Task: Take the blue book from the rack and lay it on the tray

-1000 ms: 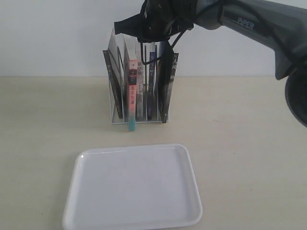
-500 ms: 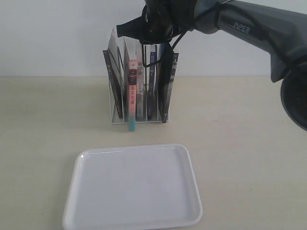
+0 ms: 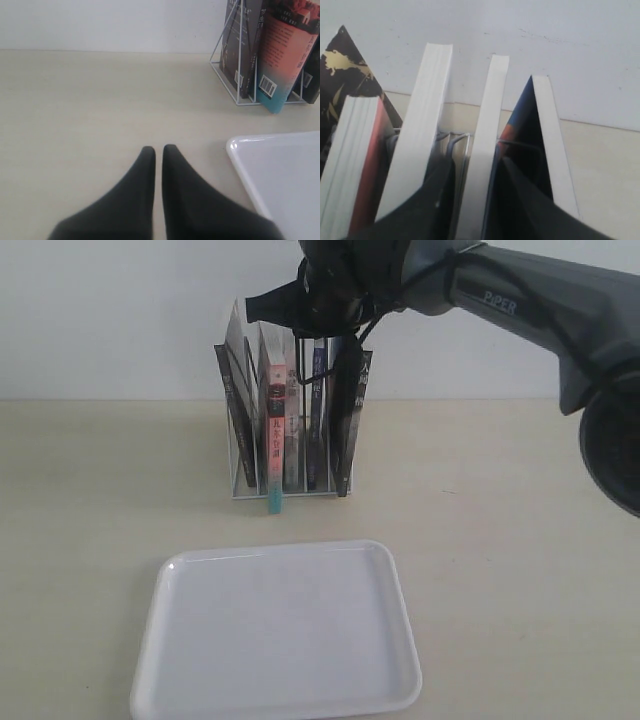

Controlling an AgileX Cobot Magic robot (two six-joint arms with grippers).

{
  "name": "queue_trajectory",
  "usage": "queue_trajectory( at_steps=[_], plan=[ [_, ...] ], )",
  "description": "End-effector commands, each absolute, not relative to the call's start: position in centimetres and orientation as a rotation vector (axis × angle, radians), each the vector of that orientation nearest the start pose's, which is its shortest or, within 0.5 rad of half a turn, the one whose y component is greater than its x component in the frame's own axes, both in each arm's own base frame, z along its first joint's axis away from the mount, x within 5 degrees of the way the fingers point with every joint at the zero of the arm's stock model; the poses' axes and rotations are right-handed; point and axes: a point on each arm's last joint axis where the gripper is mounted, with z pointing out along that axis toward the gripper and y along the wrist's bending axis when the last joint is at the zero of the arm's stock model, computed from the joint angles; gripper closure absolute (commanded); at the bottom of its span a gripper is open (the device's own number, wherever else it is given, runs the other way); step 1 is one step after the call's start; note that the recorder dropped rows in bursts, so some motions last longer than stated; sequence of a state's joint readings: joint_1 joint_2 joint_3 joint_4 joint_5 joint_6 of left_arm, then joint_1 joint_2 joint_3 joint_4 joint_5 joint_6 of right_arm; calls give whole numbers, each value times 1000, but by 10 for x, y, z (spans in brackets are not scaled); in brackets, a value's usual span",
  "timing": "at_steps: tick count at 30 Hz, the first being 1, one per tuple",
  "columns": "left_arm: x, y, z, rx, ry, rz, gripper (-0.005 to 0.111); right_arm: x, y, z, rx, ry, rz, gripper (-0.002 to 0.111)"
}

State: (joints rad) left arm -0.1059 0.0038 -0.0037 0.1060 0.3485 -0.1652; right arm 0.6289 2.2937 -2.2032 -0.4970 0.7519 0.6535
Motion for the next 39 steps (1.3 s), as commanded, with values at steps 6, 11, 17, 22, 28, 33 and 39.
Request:
queue_trajectory(
  at_steps=[6, 11, 17, 22, 28, 33, 39],
  plan=[
    [54, -2, 182, 12, 1825, -86, 102, 451, 289, 270, -217, 2213, 109, 79],
    [54, -2, 182, 12, 1825, -86, 102, 451, 288, 270, -205, 2216, 113, 82],
    [54, -2, 182, 12, 1825, -86, 102, 451, 288, 270, -198, 2218, 115, 109],
    [54, -2, 182, 12, 1825, -86, 102, 451, 288, 270, -198, 2218, 115, 108],
    [54, -2, 182, 12, 1825, -86, 102, 448, 290, 278, -183, 2206, 133, 108],
    [54, -2, 182, 12, 1825, -86, 102, 437, 291, 299, -196, 2165, 110, 108],
    [54, -2, 182, 12, 1825, -86, 102, 427, 286, 324, -188, 2133, 96, 108]
  ],
)
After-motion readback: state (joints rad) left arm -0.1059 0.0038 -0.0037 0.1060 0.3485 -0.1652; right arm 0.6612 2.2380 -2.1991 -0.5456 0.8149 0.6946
